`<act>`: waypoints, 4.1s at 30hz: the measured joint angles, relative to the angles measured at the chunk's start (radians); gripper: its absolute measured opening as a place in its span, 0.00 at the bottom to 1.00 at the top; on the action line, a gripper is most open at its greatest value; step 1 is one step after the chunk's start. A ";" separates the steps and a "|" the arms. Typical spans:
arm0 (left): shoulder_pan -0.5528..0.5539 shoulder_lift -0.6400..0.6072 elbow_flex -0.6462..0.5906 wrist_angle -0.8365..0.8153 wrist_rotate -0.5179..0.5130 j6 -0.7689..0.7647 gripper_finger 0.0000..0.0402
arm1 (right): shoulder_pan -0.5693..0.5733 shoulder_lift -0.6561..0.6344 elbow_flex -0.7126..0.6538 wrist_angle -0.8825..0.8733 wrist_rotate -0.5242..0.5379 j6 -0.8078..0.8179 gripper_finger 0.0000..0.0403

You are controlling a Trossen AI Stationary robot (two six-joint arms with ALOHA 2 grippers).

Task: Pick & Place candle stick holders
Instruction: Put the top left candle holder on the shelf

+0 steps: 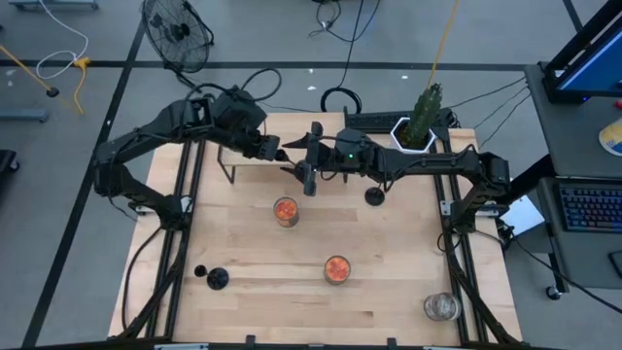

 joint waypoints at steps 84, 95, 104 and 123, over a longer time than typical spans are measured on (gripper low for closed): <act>0.018 -0.088 -0.001 0.019 -0.181 0.117 0.22 | -0.078 -0.015 -0.001 -0.051 0.108 0.052 0.24; -0.053 -0.173 -0.001 -0.029 -0.344 0.205 0.22 | -0.266 -0.016 -0.001 0.109 0.103 0.151 0.24; -0.090 -0.173 -0.001 -0.104 -0.432 0.224 0.22 | -0.373 -0.015 -0.001 0.115 0.105 0.249 0.24; -0.092 -0.173 -0.001 -0.103 -0.486 0.250 0.22 | -0.386 -0.016 -0.218 0.400 0.264 0.276 0.24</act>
